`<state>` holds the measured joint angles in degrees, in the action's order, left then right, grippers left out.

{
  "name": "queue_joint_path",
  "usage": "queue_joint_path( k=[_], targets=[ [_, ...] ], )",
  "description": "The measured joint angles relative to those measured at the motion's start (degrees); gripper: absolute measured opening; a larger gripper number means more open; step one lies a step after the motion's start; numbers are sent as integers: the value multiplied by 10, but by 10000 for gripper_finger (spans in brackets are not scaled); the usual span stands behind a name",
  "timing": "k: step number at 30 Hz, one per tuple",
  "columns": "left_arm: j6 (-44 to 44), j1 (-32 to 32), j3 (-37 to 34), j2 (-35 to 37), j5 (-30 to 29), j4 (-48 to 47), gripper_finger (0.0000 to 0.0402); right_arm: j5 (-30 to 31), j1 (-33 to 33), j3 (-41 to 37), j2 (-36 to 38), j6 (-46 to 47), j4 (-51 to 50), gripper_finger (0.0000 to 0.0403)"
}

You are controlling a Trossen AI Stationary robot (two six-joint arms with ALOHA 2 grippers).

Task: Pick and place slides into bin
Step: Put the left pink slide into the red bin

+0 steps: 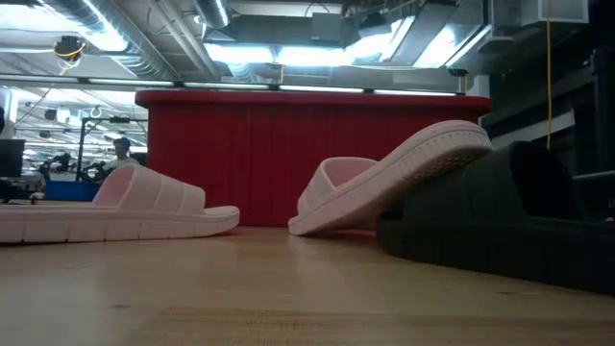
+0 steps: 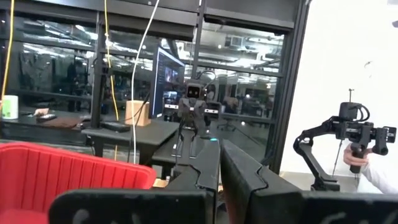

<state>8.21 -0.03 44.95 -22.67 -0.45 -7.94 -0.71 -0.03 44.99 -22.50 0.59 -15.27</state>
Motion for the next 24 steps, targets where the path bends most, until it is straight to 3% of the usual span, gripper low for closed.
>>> queue_joint_path(
  k=[9, 12, 17, 24],
  targets=[
    [-37, 0, 0, 0, -5, -7, 6, 0, 0, 0, 0, 3, -1, 64],
    [-73, 0, 0, 0, -45, -8, 4, 0, 0, 0, 0, 4, -1, 64],
    [-50, 0, 0, 0, -70, -44, 6, 0, 0, 0, 0, 3, -18, 64],
    [-51, 0, 0, -12, -158, -86, 2, 0, 0, 0, -9, 6, -67, 64]
  ],
)
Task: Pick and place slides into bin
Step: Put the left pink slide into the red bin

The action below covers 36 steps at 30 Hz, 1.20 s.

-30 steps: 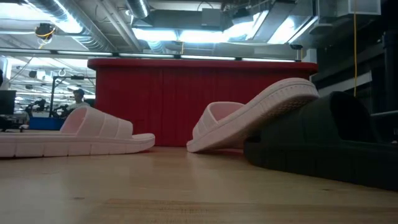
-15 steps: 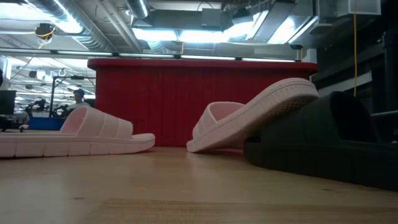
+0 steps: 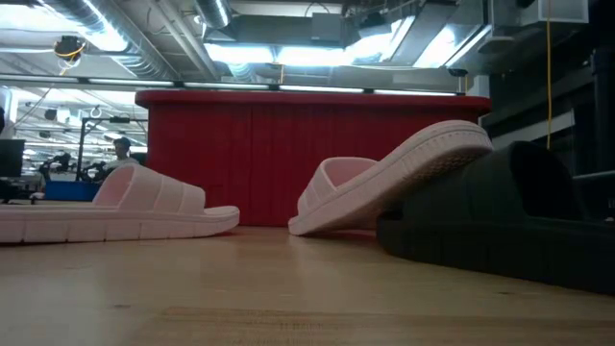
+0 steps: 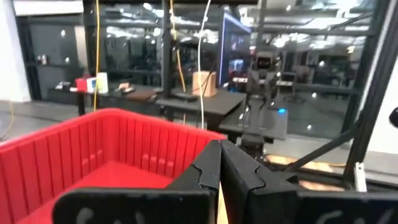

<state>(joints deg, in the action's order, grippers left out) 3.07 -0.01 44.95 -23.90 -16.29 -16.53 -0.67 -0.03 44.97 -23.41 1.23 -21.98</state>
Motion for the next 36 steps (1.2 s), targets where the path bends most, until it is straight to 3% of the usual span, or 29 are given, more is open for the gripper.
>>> queue_joint_path(
  k=[4, 10, 19, 26, 36],
  targets=[
    [-6, 0, 0, -25, 19, 2, 2, 0, 0, 0, -30, 21, 13, 56],
    [20, 0, 0, -51, 78, 34, 2, -25, 19, 7, -102, 26, 33, 8],
    [-10, -15, 1, -50, 101, 64, 1, -21, 91, 121, -148, 42, 4, 4],
    [14, -50, 40, -70, 127, 64, 1, 86, 160, 162, -167, 88, -82, 2],
    [7, -124, 138, -177, 73, 3, 1, 197, 275, 162, -216, 119, -82, 2]
  ],
)
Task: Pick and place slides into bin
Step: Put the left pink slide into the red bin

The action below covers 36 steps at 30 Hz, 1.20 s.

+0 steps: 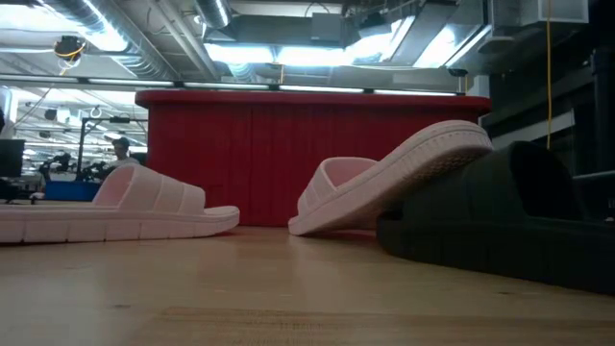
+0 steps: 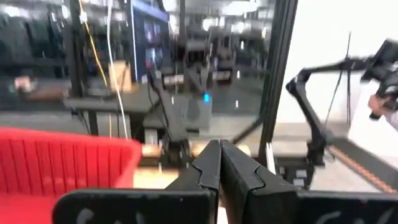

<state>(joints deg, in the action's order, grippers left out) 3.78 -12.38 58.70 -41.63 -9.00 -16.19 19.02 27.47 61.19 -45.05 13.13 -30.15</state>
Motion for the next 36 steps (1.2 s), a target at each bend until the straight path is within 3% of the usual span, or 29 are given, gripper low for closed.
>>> queue_joint_path(
  k=[9, 14, 19, 27, 36],
  targets=[
    [14, -90, 60, -99, -52, -51, 1, 56, 94, 19, -46, 54, -2, 1],
    [14, -133, 79, -123, -143, -78, 1, 87, 126, 94, -105, 61, -48, 2],
    [14, -163, 79, -135, -188, -79, 2, 92, 137, 196, -190, 63, -148, 2],
    [14, -187, 79, -138, -178, -82, 4, 91, 137, 350, -319, 137, -333, 4],
    [-1, -187, 79, -147, -149, -125, 8, 83, 143, 405, -392, 86, -350, 5]
  ],
)
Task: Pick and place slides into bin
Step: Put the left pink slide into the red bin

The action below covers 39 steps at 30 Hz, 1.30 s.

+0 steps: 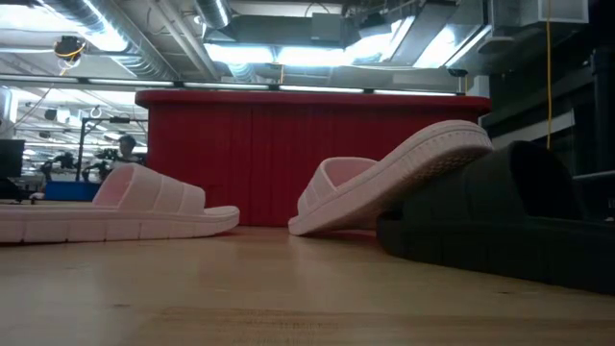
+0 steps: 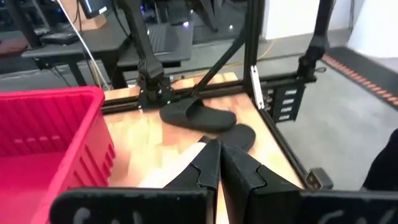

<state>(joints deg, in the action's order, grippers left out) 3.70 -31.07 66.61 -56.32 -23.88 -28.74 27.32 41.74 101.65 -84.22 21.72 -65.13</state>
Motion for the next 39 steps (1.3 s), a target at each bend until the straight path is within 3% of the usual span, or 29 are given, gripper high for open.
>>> queue_joint_path(
  k=[10, 27, 34, 39],
  targets=[
    [-12, 0, 0, -22, -4, -44, 15, 1, -1, 0, -12, 38, -2, 7],
    [-40, 0, 0, -72, -18, -167, 125, 31, -17, -19, -12, 48, 57, 3],
    [-58, -7, 0, -118, -30, -285, 125, 33, -23, -67, -12, 47, 108, 7],
    [-56, -12, -19, -156, -31, -307, 115, 32, -23, -104, -12, 48, 149, 3]
  ],
)
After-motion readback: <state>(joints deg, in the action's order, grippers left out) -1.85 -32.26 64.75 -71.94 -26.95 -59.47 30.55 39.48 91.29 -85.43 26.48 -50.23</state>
